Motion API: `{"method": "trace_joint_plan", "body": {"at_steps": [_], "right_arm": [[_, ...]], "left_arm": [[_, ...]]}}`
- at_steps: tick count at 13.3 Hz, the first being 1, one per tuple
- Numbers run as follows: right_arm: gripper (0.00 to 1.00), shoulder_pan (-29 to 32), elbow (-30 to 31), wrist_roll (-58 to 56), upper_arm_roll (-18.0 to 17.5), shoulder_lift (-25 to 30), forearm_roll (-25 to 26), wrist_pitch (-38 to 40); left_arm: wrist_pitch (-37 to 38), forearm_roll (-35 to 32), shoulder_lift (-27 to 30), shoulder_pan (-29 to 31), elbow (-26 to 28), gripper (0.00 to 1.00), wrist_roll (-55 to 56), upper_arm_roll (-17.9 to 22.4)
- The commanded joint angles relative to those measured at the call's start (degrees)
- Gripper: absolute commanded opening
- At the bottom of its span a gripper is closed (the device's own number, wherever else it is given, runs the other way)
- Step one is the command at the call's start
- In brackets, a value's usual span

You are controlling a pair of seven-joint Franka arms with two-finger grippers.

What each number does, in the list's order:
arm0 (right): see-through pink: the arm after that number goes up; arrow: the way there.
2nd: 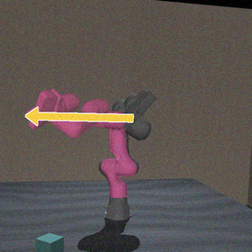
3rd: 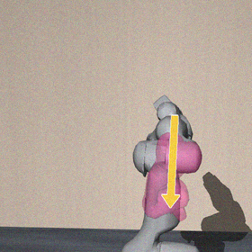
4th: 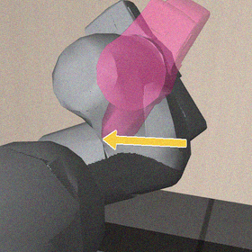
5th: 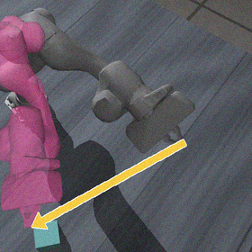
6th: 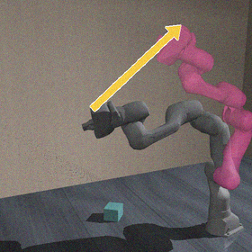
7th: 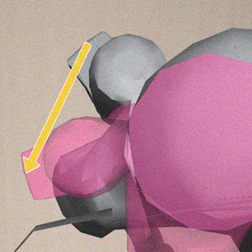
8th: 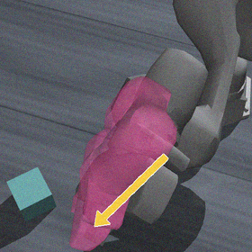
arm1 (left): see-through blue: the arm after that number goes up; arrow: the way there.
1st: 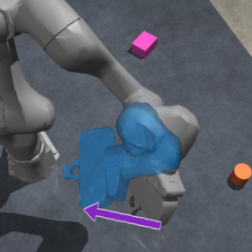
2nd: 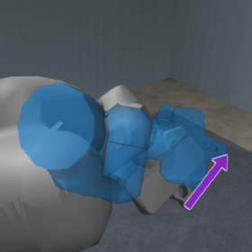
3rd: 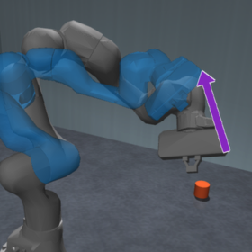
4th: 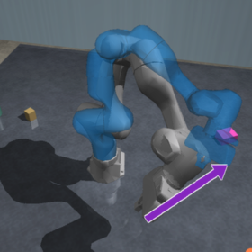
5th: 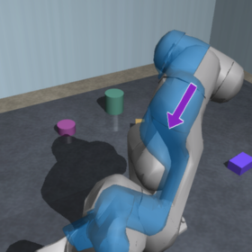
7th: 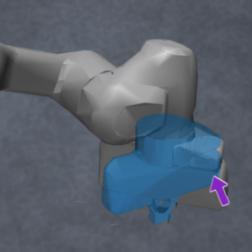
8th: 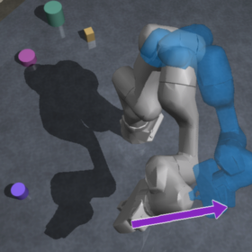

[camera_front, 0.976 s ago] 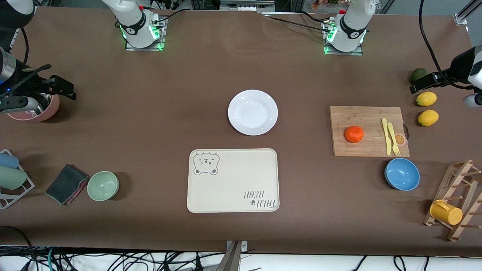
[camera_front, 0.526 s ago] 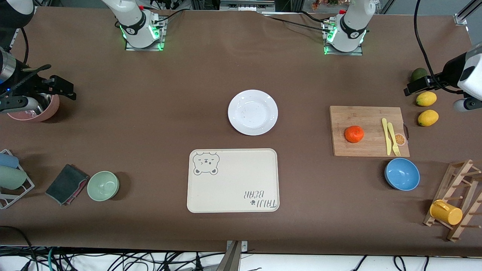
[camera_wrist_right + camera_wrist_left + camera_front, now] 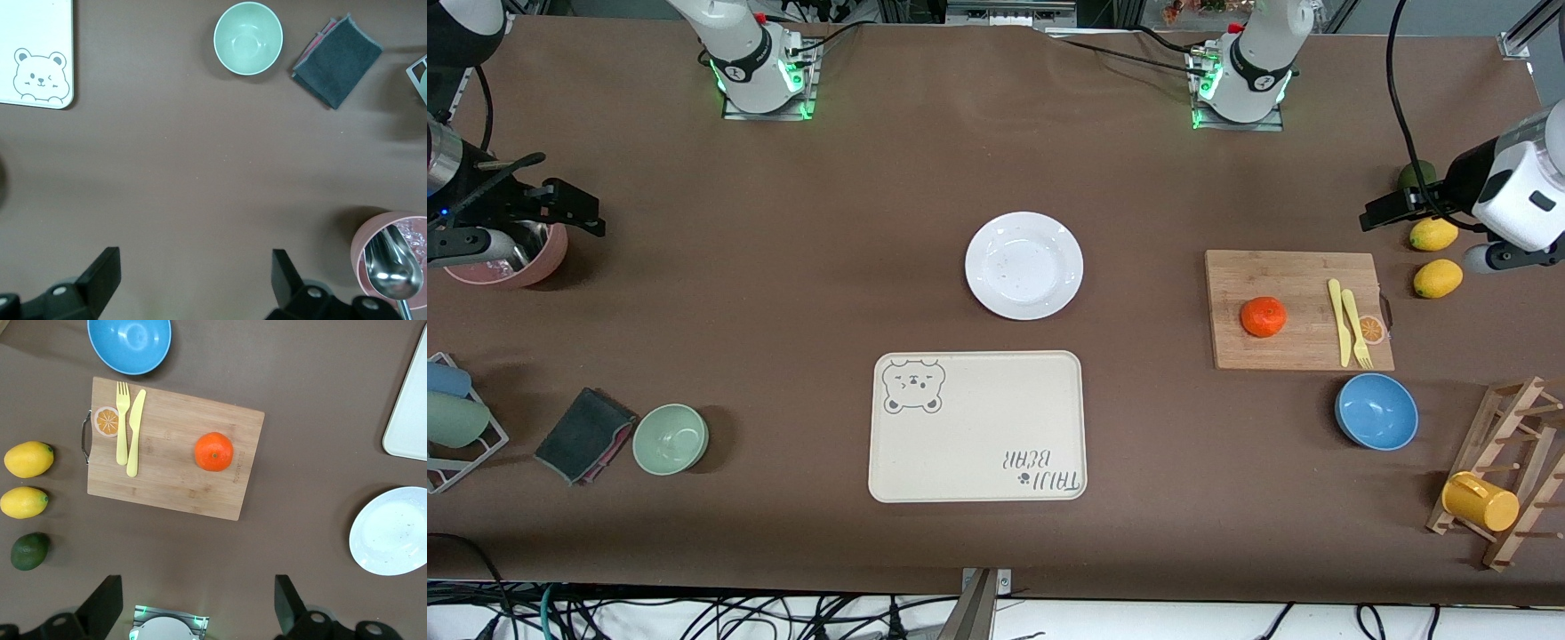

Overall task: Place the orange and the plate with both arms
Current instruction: 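Move the left gripper over the orange on the cutting board and lower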

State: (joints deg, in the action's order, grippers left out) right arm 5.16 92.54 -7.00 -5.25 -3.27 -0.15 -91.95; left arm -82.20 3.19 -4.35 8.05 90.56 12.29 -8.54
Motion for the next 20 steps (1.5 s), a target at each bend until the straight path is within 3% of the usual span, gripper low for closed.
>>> {"method": "trace_joint_plan", "body": {"at_steps": [1,8,11,14,20], "right_arm": [[1.0,0.73,0.19,-0.2,-0.38,0.28,-0.81,-0.42],[1.0,0.73,0.19,-0.2,-0.38,0.28,-0.81,-0.42],[1.0,0.73,0.19,-0.2,-0.38,0.28,-0.81,-0.42],[1.0,0.73,0.19,-0.2,-0.38,0.28,-0.81,-0.33],[1.0,0.73,0.19,-0.2,-0.38,0.28,-0.9,-0.33]], "left_arm": [[-2.24,-1.26,0.39,0.3,1.53,1.0,-0.69,-0.07],[-21.39,-1.26,10.23,0.92,24.72,1.0,-0.78,-0.95],[-28.34,-1.26,9.8,0.83,30.35,1.0,-0.78,-1.65],[-41.07,-1.26,8.67,0.83,38.88,1.0,-0.78,-2.8],[-51.11,-1.34,-2.05,0.92,40.13,1.0,-3.23,-2.62]]}}
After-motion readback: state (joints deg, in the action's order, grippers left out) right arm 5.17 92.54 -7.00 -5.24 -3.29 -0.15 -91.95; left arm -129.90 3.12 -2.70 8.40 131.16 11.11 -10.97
